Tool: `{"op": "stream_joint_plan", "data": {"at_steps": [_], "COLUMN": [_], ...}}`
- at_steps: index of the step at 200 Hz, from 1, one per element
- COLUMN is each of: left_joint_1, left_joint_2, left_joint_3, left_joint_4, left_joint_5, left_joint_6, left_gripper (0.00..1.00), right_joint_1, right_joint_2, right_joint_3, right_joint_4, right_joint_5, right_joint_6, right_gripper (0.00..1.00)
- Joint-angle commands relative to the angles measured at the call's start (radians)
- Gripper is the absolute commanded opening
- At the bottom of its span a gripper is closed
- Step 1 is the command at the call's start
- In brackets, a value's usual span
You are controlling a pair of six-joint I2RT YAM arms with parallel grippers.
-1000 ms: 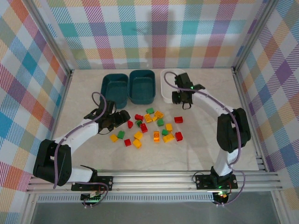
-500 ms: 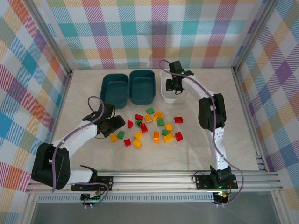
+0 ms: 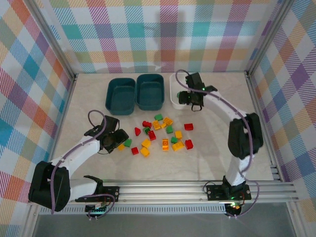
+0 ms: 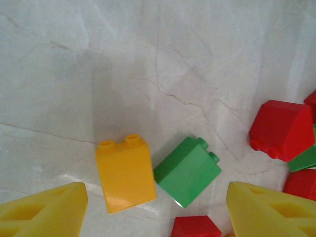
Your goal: Sort the legos into containers by color
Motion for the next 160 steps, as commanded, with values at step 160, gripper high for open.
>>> {"op": "stream_joint_plan", "data": {"at_steps": [160], "left_joint_1": [-0.160], "left_joint_2": [0.525], "left_joint_3": [0.423], "left_joint_4": [0.029], "left_joint_5": [-0.053], "left_joint_6": [0.323], "left_gripper": [0.58], "right_joint_1": [0.057], "right_joint_2": [-0.142], "right_joint_3": [-0.359], "right_joint_4": [0.064], "right_joint_5": [0.019], "right_joint_6": [0.116], "right_gripper": [0.75]}}
